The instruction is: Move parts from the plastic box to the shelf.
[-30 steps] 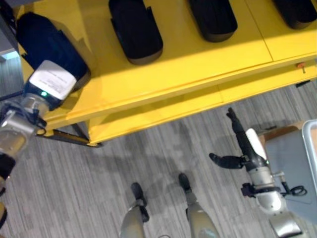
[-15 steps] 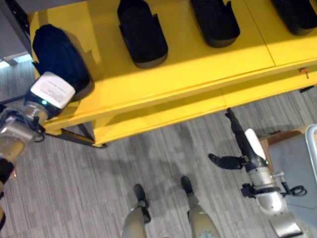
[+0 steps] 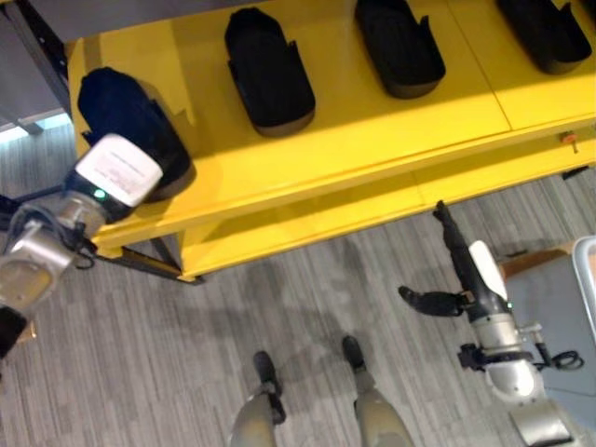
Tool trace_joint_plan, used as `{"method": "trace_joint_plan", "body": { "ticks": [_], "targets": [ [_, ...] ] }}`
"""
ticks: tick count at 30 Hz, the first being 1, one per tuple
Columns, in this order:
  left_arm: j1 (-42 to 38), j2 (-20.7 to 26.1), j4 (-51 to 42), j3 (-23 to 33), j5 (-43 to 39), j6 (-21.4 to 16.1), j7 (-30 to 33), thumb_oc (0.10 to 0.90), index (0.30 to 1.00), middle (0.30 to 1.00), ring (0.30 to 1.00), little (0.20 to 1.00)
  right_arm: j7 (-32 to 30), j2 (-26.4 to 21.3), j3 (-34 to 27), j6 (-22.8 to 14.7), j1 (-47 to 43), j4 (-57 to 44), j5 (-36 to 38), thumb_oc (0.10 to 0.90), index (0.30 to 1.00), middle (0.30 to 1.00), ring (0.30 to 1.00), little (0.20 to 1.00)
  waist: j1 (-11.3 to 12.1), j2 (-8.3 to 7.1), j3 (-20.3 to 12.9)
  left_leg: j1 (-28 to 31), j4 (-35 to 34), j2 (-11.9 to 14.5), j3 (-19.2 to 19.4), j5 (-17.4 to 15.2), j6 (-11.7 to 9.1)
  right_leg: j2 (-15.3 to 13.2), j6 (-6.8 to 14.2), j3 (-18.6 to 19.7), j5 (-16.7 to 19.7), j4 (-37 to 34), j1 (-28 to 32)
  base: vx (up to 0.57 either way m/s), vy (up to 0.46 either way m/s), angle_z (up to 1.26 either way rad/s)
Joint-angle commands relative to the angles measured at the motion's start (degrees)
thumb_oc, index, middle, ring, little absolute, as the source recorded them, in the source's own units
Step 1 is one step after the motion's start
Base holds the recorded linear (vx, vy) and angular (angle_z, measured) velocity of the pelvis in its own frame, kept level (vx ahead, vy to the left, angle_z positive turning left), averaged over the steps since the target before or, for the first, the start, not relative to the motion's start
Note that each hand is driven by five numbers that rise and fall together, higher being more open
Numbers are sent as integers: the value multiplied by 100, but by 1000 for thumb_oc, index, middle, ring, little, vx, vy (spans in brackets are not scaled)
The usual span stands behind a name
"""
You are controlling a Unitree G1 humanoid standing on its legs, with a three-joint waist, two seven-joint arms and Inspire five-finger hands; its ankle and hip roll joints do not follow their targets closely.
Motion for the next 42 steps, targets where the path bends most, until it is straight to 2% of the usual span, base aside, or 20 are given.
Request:
{"method": "trace_joint_plan", "body": {
  "ticks": [1, 19, 24, 25, 27, 28, 30, 31, 32, 33, 36, 38, 39, 41, 42],
  "targets": [
    [-134, 675, 107, 599, 56, 478, 235, 900, 1000, 1000, 1000, 1000, -315, -156, -562, -324, -99, -598, -71, 900, 1000, 1000, 1000, 1000, -100, 259, -576, 510, -117, -99, -45, -382, -1, -46, 142, -169, -766, -8, 861, 0, 0, 0],
    [604, 538, -2, 1417, -48, 556, 232, 900, 1000, 1000, 1000, 1000, -237, -126, -663, -211, 23, -619, -132, 900, 1000, 1000, 1000, 1000, -62, 267, -733, 697, -140, -118, -38, -373, 6, -59, 117, -181, -835, -8, 1037, 0, 0, 0],
    [1048, 444, -351, 2092, -277, 631, 362, 900, 1000, 1000, 1000, 1000, -258, -66, -741, -183, 120, -638, -178, 900, 1000, 1000, 1000, 1000, -2, 231, -758, 757, -188, -120, -55, -358, -6, -53, 115, -184, -844, -8, 1064, -16, -7, 0],
    [1199, 431, -471, 2308, -324, 641, 401, 900, 1000, 1000, 1000, 1000, -257, -66, -760, -176, 143, -648, -186, 900, 1000, 1000, 1000, 1000, 4, 210, -742, 715, -199, -96, 2, -196, 16, -34, 96, -196, -762, -8, 1017, -77, -40, 1],
    [1544, 409, -768, 2756, -356, 654, 453, 900, 1000, 1000, 1000, 1000, -249, -43, -820, -160, 190, -680, -198, 900, 1000, 1000, 1000, 1000, 40, 197, -774, 762, -257, -94, -17, -179, 4, -24, 94, -200, -770, -8, 1025, 10, -19, 3],
    [1622, 408, -797, 2832, -352, 652, 446, 900, 1000, 1000, 1000, 1000, -246, -48, -815, -156, 187, -682, -198, 900, 1000, 1000, 1000, 1000, 45, 212, -804, 824, -281, -112, -78, -309, -25, -33, 107, -186, -845, -8, 1068, 91, 3, 2],
    [1965, 345, -1051, 3264, -380, 657, 488, 900, 1000, 1000, 1000, 1000, -250, -25, -839, -141, 216, -682, -206, 900, 1000, 1000, 1000, 1000, 59, 194, -827, 862, -308, -103, -79, -294, -34, -25, 103, -192, -847, -8, 1082, 10, -26, 3],
    [2154, 295, -1201, 3493, -406, 664, 503, 900, 1000, 1000, 1000, 1000, -246, -21, -840, -131, 229, -700, -216, 900, 1000, 1000, 1000, 1000, 55, 175, -806, 828, -313, -76, -12, -139, -15, -10, 83, -208, -765, -8, 1044, -70, -50, 1],
    [2246, 213, -1265, 3632, -463, 684, 545, 900, 1000, 1000, 1000, 1000, -252, -3, -857, -123, 239, -700, -223, 900, 1000, 1000, 1000, 1000, 72, 161, -816, 845, -325, -71, -20, -132, -19, -6, 82, -213, -765, -8, 1053, -60, -64, 1],
    [2547, -21, -1436, 4001, -629, 687, 590, 900, 1000, 1000, 1000, 1000, -252, 20, -846, -96, 246, -701, -220, 900, 1000, 1000, 1000, 1000, 72, 142, -838, 918, -376, -57, -28, -112, -32, 5, 77, -227, -777, -8, 1088, 27, -44, 0],
    [2916, -579, -1707, 4469, -1063, 671, 777, 900, 1000, 1000, 1000, 1000, -244, 83, -849, -78, 316, -729, -201, 900, 1000, 1000, 1000, 1000, 73, 89, -863, 1032, -447, -47, -36, -87, -40, 25, 60, -236, -796, -8, 1149, 29, -39, -2],
    [3033, -969, -1983, 4648, -1430, 488, 919, 900, 1000, 1000, 1000, 1000, -209, 106, -824, -58, 354, -755, -153, 900, 1000, 1000, 1000, 1000, 47, 62, -883, 1103, -491, -39, -43, -67, -54, 38, 43, -233, -805, -8, 1190, 37, -41, -2],
    [3235, -1462, -2395, 4760, -1728, 253, 928, 900, 1000, 1000, 1000, 1000, -126, 157, -826, -48, 404, -801, -112, 900, 1000, 1000, 1000, 1000, 24, 25, -901, 1189, -552, -24, -43, -45, -61, 53, 23, -234, -822, -8, 1232, 48, -39, 3],
    [3367, -1640, -2538, 4825, -1788, 227, 917, 900, 1000, 1000, 1000, 1000, -97, 141, -835, -24, 425, -800, -101, 900, 1000, 1000, 1000, 1000, 14, 30, -908, 1235, -587, -24, -37, -38, -65, 58, 18, -233, -825, -8, 1249, 18, -14, 1],
    [3408, -1909, -2706, 4771, -1935, 153, 905, 900, 1000, 1000, 1000, 1000, -77, 171, -828, -3, 419, -800, -88, 900, 1000, 1000, 1000, 1000, 10, 8, -913, 1253, -609, -19, -31, -26, -69, 67, 10, -237, -827, -8, 1261, 0, 0, 0]
  ]
}}
